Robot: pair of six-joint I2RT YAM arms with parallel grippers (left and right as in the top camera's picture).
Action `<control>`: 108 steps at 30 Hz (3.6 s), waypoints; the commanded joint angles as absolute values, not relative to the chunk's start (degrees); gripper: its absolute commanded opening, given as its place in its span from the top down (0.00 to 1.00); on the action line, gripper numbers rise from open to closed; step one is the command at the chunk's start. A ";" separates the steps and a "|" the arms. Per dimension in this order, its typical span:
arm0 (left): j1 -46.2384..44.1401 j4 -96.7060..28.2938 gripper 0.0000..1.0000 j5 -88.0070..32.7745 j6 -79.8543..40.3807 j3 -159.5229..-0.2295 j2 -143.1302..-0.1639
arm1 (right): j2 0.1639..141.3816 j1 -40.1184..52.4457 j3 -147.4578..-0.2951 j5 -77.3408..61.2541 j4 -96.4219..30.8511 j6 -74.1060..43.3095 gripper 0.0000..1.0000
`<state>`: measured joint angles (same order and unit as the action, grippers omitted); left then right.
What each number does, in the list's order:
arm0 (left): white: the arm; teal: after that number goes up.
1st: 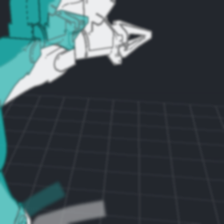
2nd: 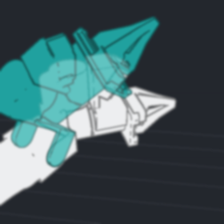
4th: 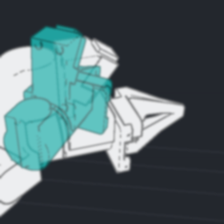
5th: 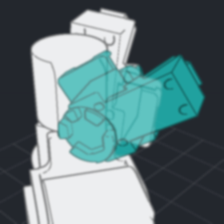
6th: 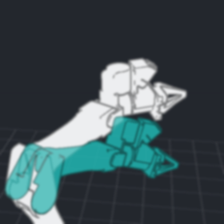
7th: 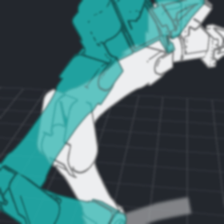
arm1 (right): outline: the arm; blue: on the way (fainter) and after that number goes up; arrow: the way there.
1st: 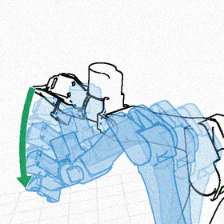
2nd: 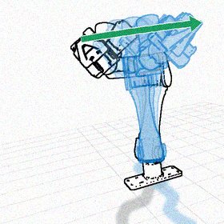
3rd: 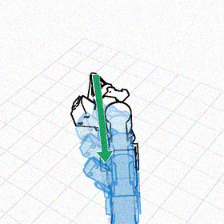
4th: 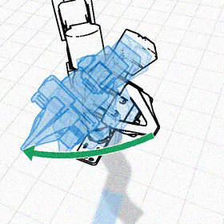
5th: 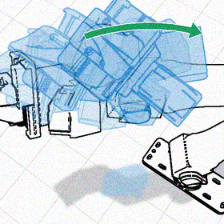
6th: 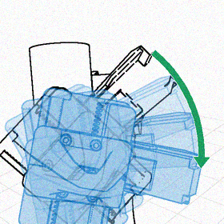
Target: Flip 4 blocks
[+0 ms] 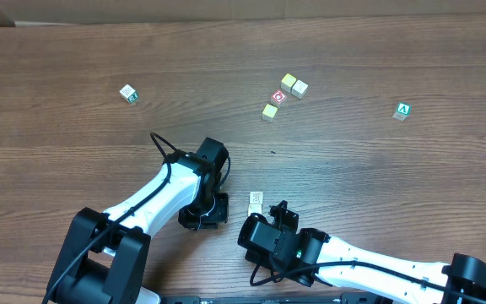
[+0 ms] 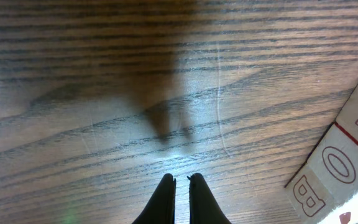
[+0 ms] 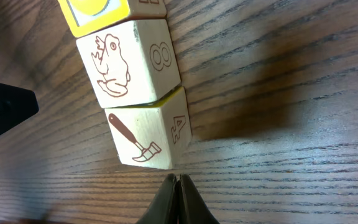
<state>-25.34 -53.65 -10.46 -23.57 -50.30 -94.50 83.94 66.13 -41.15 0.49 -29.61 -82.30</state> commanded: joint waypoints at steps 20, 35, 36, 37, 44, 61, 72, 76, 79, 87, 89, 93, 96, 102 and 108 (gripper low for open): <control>-25.04 -53.98 0.96 -10.61 -22.02 -50.83 -93.45 | 82.94 66.15 -40.91 3.57 -29.19 -84.05 0.96; -25.04 -53.69 0.96 -10.61 -21.85 -50.83 -93.43 | 77.97 66.65 -41.01 4.16 -30.11 -83.24 0.96; -25.04 -53.41 0.96 -10.61 -21.85 -50.85 -93.36 | 76.82 66.70 -41.01 4.75 -30.48 -82.70 0.96; -25.04 -52.77 0.96 -10.57 -21.85 -50.89 -93.08 | 74.98 66.70 -41.01 5.50 -31.24 -82.00 0.96; -25.06 -51.13 0.96 -9.61 -21.17 -56.73 -86.00 | 63.88 66.61 -41.06 9.45 -39.42 -73.87 0.96; -26.94 -67.37 0.96 -0.91 -8.08 -82.02 -51.31 | 54.06 48.69 -66.24 24.12 -67.37 -38.92 0.59; -27.40 -82.78 0.96 -1.17 -8.88 -94.70 -28.18 | 54.02 44.60 -78.15 30.98 -73.01 -37.01 0.00; -27.40 -84.97 0.94 -1.39 -9.47 -95.64 -21.41 | 54.02 44.60 -78.08 31.03 -73.21 -37.04 0.00; -27.40 -86.02 0.52 -0.86 -9.43 -95.64 -17.69 | 54.17 44.60 -78.06 30.06 -73.47 -37.04 0.00; -27.40 -90.35 0.00 -0.86 -9.39 -95.33 -16.78 | 54.17 44.60 -78.08 28.23 -73.43 -37.06 0.00; -27.40 -92.42 0.00 -0.89 -9.41 -95.35 -16.78 | 54.17 44.60 -78.08 28.23 -73.43 -37.06 0.00; -27.40 -94.96 0.00 -1.08 -9.43 -95.35 -16.78 | 54.17 44.60 -78.08 28.23 -73.43 -37.06 0.00; -27.40 -95.11 0.00 -1.06 -9.41 -95.35 -16.78 | 54.17 44.60 -78.08 28.23 -73.43 -37.06 0.00; -27.40 -96.77 0.00 -1.06 -9.41 -95.35 -16.78 | 54.17 44.60 -78.08 28.23 -73.45 -37.06 0.00; -27.40 -96.79 0.00 -1.06 -9.41 -95.35 -16.78 | 54.17 44.60 -78.08 28.23 -73.43 -37.06 0.00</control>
<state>-27.03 -96.66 -1.39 -9.23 -95.55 -16.86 54.33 44.97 -76.95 28.32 -73.52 -37.45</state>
